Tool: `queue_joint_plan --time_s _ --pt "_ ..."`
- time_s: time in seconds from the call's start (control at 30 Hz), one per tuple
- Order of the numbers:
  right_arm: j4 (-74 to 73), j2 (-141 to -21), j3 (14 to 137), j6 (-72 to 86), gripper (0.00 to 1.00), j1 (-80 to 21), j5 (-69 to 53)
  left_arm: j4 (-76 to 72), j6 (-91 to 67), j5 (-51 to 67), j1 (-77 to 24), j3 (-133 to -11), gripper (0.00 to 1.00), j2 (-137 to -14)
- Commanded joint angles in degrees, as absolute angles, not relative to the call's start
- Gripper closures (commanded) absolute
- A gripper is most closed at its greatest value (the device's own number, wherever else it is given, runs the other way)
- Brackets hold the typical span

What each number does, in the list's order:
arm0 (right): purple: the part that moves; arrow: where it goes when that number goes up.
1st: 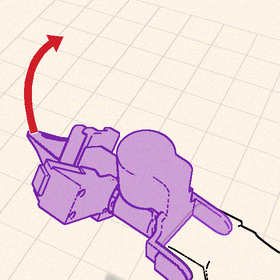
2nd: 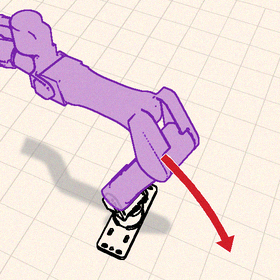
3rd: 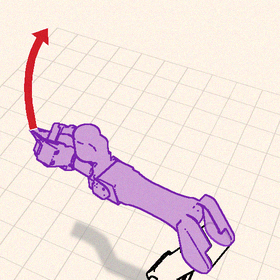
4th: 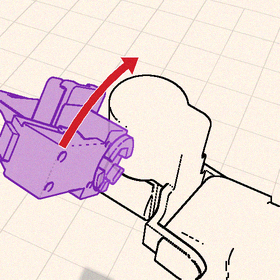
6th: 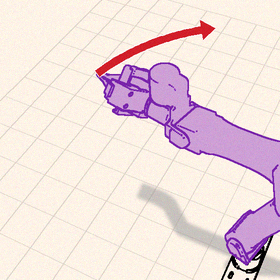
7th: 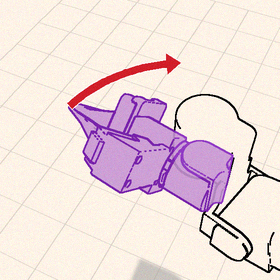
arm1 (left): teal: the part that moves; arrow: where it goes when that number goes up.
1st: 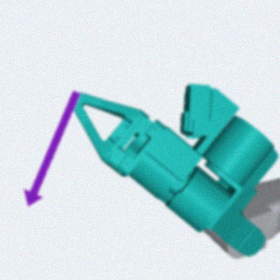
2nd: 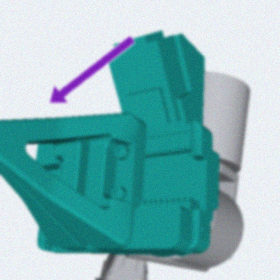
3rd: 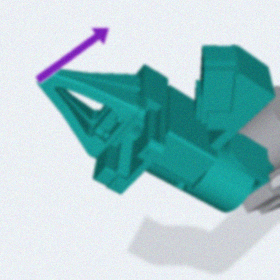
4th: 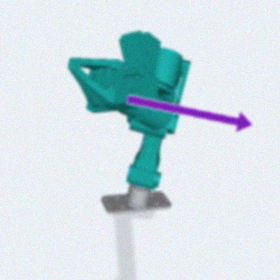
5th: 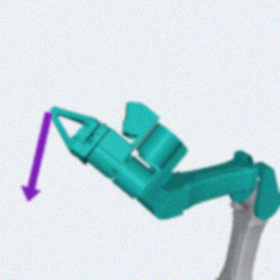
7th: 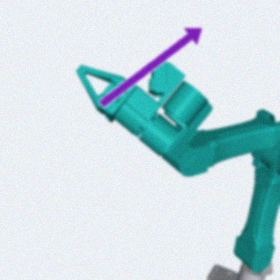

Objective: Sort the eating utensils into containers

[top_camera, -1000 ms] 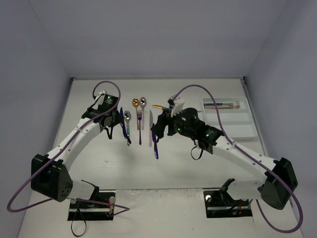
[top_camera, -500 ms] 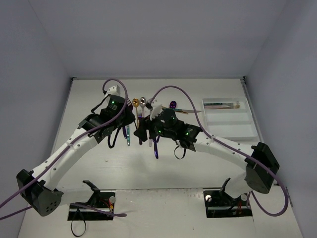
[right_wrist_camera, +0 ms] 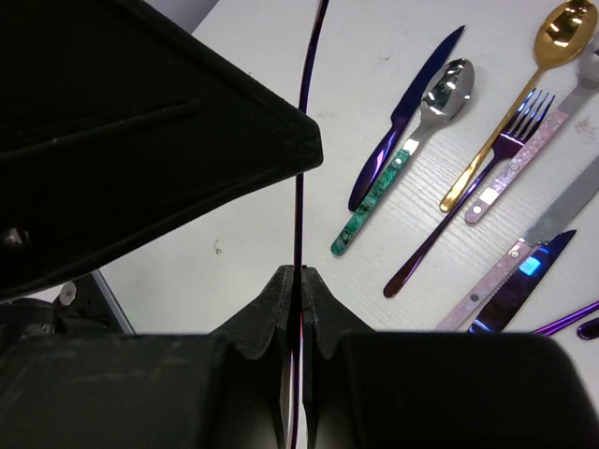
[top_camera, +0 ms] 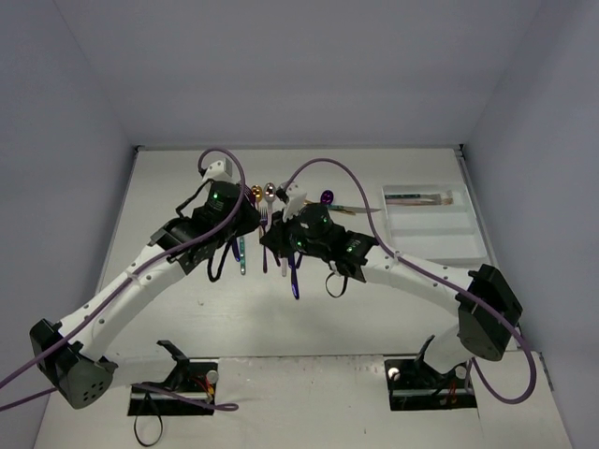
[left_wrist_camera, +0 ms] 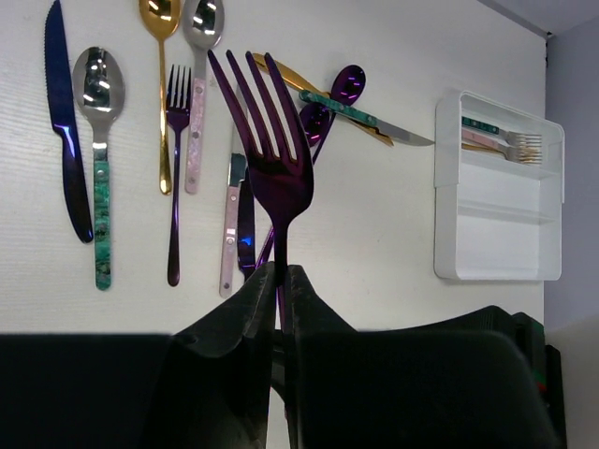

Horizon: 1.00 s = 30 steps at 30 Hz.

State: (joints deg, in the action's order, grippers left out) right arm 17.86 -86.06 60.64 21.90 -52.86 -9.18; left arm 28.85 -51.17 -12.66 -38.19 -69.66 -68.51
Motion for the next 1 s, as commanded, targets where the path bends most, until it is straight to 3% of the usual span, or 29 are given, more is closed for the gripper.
queue_joint_plan --time_s 0.0,0.03,0.07,0.17,0.27,0.5,0.73,0.97 --pt "23.4 -84.3 61.5 23.2 1.0 -53.3 -5.7 22.4 -46.7 -13.9 -38.6 -68.0 0.93 -67.1" --pt "23.4 -84.3 61.0 23.8 1.0 -53.0 -4.9 21.5 -45.6 -14.3 -38.7 -66.8 0.85 -66.8" --pt "23.4 -84.2 60.7 24.2 1.0 -52.7 -3.7 20.7 -45.6 -14.3 -38.7 -66.1 0.69 -66.5" --pt "23.4 -84.2 59.1 26.6 1.0 -51.1 -2.6 20.7 -41.4 -17.3 -38.6 -64.5 0.36 -65.8" --pt "23.3 -83.9 58.0 28.5 1.0 -47.9 -1.6 22.9 -38.7 -21.5 -38.5 -64.7 0.17 -64.8" --pt "21.3 -82.5 54.7 36.0 1.0 -32.7 4.3 27.9 -27.5 -32.8 -34.3 -64.9 0.09 -60.7" --pt "20.6 -84.3 54.4 48.7 1.0 -14.1 9.8 28.0 -19.9 -26.3 -20.9 -58.6 0.08 -56.2" --pt "20.6 -94.7 60.3 59.0 1.0 -3.5 13.5 24.9 -16.9 -22.0 -18.3 -54.2 0.08 -54.7"
